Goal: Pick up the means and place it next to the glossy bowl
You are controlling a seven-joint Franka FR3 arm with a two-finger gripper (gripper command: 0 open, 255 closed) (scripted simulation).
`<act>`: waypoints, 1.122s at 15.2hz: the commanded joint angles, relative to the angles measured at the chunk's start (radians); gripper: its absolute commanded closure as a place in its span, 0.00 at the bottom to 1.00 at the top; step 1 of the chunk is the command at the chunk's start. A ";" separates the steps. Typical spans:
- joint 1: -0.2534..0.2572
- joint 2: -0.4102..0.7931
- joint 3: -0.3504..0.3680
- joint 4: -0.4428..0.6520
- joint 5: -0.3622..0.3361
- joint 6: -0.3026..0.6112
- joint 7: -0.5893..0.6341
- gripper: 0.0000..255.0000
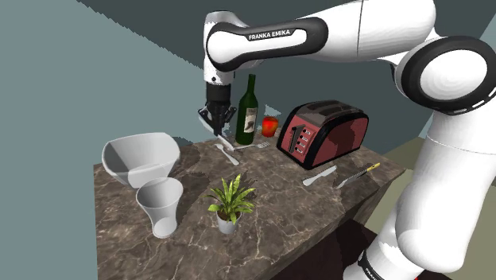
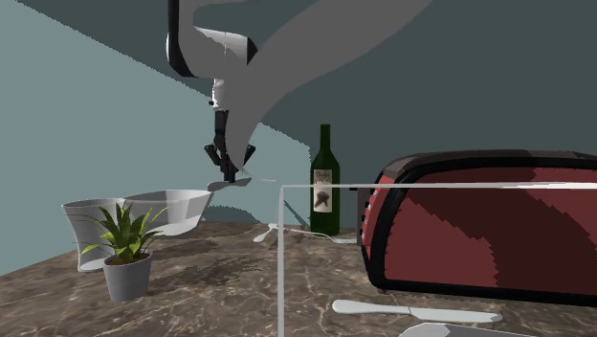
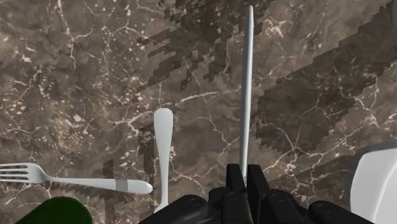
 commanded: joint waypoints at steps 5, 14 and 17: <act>0.000 0.008 0.000 -0.069 -0.002 0.077 0.001 1.00; 0.001 0.035 -0.001 -0.156 -0.007 0.191 0.003 1.00; 0.002 0.048 -0.002 -0.180 -0.010 0.227 0.004 1.00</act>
